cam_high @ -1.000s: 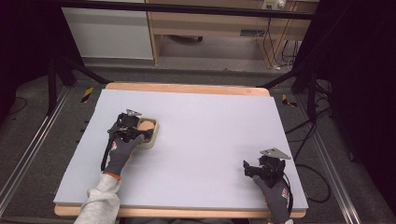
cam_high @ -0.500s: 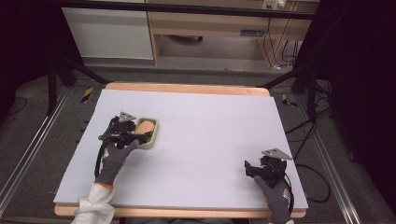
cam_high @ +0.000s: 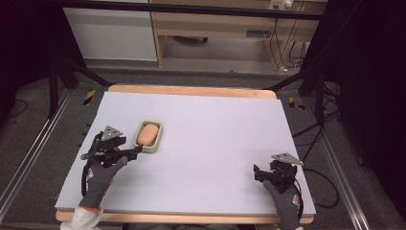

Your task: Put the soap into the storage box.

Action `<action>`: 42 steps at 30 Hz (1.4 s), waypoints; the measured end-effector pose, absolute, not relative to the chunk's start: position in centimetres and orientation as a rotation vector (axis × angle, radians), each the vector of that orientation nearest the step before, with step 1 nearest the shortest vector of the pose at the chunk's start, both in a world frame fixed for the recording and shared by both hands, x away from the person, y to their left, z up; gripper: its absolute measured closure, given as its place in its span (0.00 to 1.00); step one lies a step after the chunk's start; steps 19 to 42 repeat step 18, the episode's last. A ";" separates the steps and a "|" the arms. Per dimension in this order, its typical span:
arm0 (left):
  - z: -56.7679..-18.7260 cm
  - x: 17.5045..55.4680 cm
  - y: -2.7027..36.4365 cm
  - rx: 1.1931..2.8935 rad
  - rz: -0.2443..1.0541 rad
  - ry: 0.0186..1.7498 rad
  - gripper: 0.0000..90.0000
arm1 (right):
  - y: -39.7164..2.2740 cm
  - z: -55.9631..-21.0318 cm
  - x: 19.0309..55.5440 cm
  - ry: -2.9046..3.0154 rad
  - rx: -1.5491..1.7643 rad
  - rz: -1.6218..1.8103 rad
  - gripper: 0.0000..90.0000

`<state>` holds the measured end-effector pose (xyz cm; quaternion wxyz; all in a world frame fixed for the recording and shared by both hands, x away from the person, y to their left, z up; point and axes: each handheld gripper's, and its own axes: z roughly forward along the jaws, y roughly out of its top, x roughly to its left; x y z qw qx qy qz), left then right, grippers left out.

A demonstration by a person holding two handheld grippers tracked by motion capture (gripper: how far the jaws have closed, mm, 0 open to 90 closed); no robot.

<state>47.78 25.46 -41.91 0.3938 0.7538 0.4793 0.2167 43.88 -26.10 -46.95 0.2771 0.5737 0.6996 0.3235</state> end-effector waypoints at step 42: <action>-44.7 44.8 28.7 1.961 0.532 1.274 0.24 | -27.0 -47.2 44.0 1.854 1.598 0.846 0.06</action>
